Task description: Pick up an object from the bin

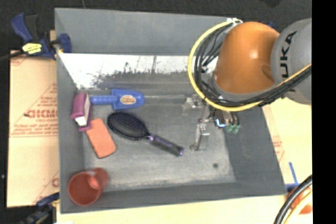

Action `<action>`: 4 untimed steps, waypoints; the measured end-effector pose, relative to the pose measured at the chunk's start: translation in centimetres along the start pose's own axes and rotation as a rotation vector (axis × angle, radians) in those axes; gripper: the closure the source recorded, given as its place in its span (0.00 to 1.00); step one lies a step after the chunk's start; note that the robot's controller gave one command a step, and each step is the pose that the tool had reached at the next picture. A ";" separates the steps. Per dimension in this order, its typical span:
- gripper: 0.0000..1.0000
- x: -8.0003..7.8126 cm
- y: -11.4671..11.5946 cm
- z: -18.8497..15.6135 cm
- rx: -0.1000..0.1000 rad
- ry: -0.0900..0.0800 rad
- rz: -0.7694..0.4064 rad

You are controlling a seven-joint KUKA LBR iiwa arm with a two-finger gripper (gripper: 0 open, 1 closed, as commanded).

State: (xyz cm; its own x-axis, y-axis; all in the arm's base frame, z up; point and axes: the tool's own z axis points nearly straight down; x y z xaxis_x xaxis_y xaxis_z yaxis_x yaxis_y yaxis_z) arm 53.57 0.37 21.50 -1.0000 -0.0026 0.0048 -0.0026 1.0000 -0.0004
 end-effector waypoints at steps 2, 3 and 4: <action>0.00 -2.2 3.3 5.5 -0.002 -0.005 0.172; 0.00 -3.0 3.3 5.4 -0.002 -0.014 0.169; 0.00 -3.5 10.8 6.7 -0.007 -0.015 0.337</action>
Offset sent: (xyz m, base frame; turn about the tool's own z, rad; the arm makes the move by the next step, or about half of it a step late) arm 0.0209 0.0329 -0.0550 0.1745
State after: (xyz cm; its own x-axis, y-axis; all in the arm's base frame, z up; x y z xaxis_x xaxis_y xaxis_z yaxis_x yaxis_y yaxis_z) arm 57.05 11.14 14.75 -0.9446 0.3280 -0.0095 0.3279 0.9447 0.0076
